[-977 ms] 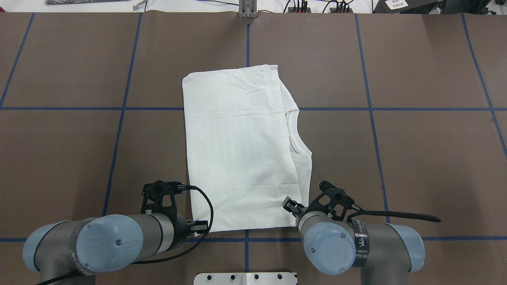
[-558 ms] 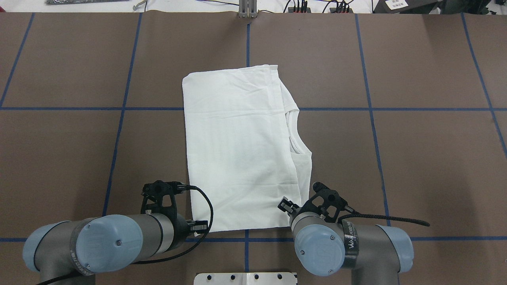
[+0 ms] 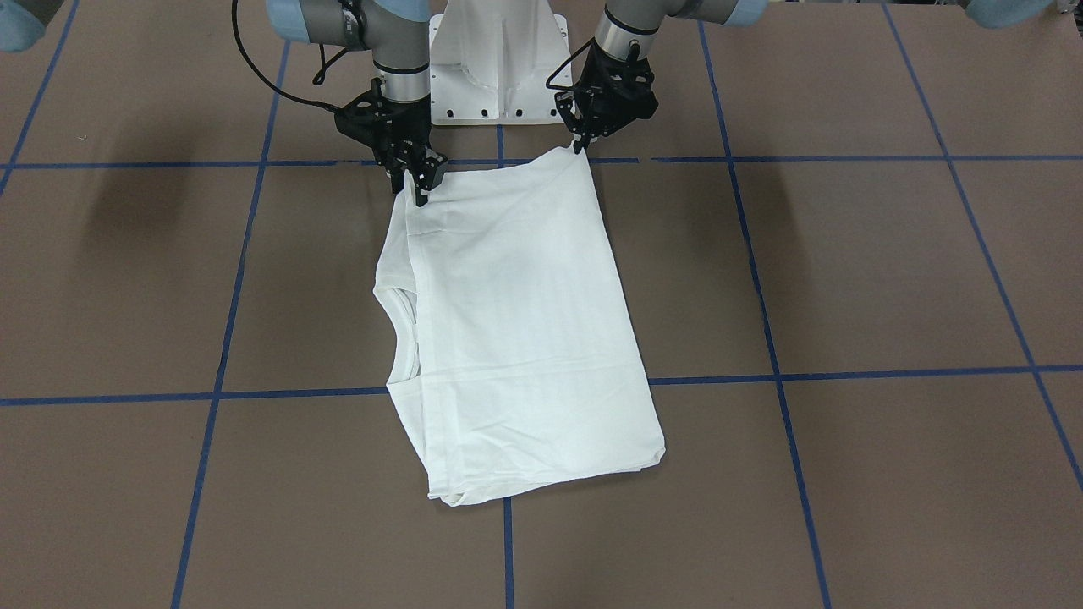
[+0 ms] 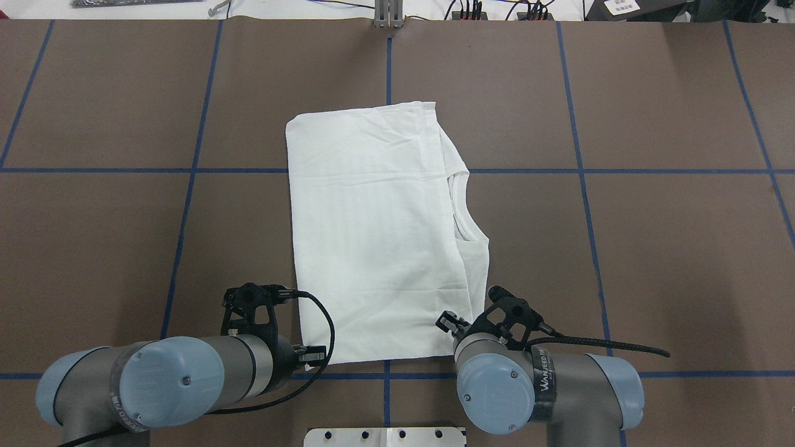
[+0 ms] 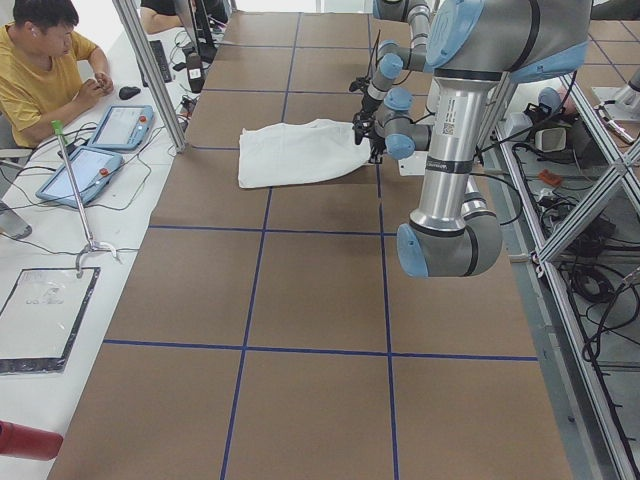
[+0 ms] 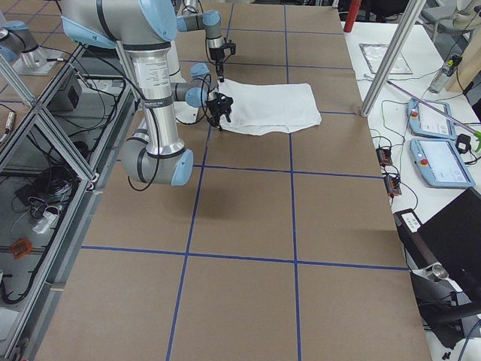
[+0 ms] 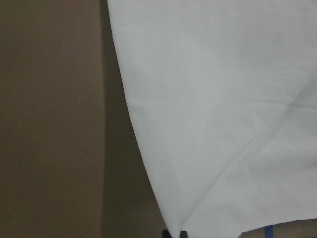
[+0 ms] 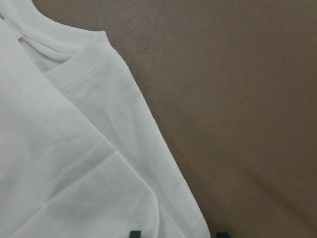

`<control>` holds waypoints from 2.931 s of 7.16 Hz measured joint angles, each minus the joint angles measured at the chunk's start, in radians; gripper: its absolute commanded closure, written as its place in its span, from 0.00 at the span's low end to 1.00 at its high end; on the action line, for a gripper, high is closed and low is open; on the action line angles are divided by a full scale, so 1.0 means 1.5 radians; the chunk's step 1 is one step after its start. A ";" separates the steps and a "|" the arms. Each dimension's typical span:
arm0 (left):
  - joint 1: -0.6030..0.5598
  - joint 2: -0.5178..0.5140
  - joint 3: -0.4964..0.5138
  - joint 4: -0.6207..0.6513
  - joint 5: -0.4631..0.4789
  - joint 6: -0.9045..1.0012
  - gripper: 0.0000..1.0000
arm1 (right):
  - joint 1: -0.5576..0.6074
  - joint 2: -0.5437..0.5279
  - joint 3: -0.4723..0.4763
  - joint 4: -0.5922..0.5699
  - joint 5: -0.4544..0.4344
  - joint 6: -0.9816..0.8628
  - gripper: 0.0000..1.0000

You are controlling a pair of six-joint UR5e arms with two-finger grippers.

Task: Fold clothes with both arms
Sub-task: 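Lower both grippers to the shirt's near corners and grasp them, then lift the near edge with both grippers and fold it away from the robot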

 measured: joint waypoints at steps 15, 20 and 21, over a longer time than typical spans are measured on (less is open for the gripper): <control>-0.157 -0.134 -0.102 0.282 -0.099 0.149 1.00 | 0.086 0.125 0.194 -0.310 0.014 -0.104 1.00; -0.296 -0.207 0.204 0.088 -0.092 0.246 1.00 | 0.235 0.237 -0.193 -0.035 0.039 -0.203 1.00; -0.301 -0.214 0.259 0.039 -0.088 0.250 0.75 | 0.245 0.259 -0.265 0.014 0.039 -0.215 0.46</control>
